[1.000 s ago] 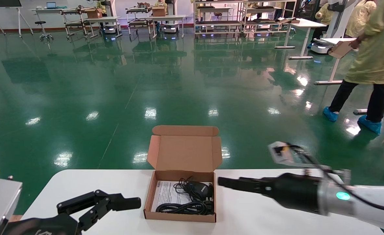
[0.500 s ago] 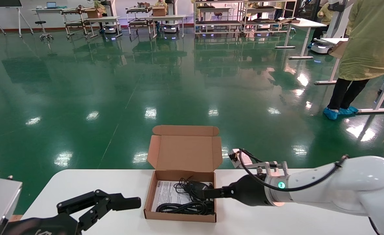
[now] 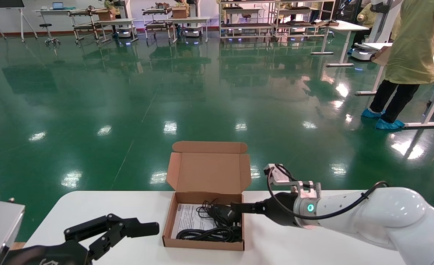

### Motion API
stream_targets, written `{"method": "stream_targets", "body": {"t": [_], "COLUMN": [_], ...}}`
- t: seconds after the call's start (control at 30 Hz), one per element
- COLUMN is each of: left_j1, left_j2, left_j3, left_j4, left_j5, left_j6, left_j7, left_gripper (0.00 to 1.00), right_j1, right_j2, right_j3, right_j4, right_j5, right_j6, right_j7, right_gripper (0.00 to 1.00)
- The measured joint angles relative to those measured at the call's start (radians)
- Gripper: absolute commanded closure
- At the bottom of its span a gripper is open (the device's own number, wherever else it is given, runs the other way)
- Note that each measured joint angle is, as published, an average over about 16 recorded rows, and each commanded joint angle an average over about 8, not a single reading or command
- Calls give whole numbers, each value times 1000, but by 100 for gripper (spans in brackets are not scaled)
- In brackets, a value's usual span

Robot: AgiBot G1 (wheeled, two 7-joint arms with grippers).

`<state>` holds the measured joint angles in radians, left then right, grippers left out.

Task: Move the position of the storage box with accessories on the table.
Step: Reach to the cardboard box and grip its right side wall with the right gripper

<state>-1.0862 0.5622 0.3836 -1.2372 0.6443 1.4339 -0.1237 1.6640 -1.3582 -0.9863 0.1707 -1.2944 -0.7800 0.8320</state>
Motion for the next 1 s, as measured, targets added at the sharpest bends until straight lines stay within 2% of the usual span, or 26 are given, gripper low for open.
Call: {"method": "stream_targets", "body": {"t": [0.57,0.63,0.67,0.7,0.9,0.93,1.0], "left_j1": [0,0,0,0,0,0,0], "left_j2": [0,0,0,0,0,0,0], "left_j3": [0,0,0,0,0,0,0], "left_j4": [0,0,0,0,0,0,0], "left_j5": [0,0,0,0,0,0,0], "left_j6": [0,0,0,0,0,0,0], "left_j7": [0,0,0,0,0,0,0], "left_gripper": [0,0,0,0,0,0,0], "right_j1": [-36,-38,-39,-41,-49,-50,-53], "right_j2": [4,4,4,4,4,4,4], "right_j3": [-63,-67,-69,-71,-80,-81,-84], "right_j4": [30,31,32,33,38,39,41], "right_j5": [-16,-14,-14,-13,-5,-4,-1], "right_j6": [18,20,21,23,35,38,44], "right_j7": [100,106,108,110,119,120,121], "right_gripper": [0,2,9,20,93,99,100]}}
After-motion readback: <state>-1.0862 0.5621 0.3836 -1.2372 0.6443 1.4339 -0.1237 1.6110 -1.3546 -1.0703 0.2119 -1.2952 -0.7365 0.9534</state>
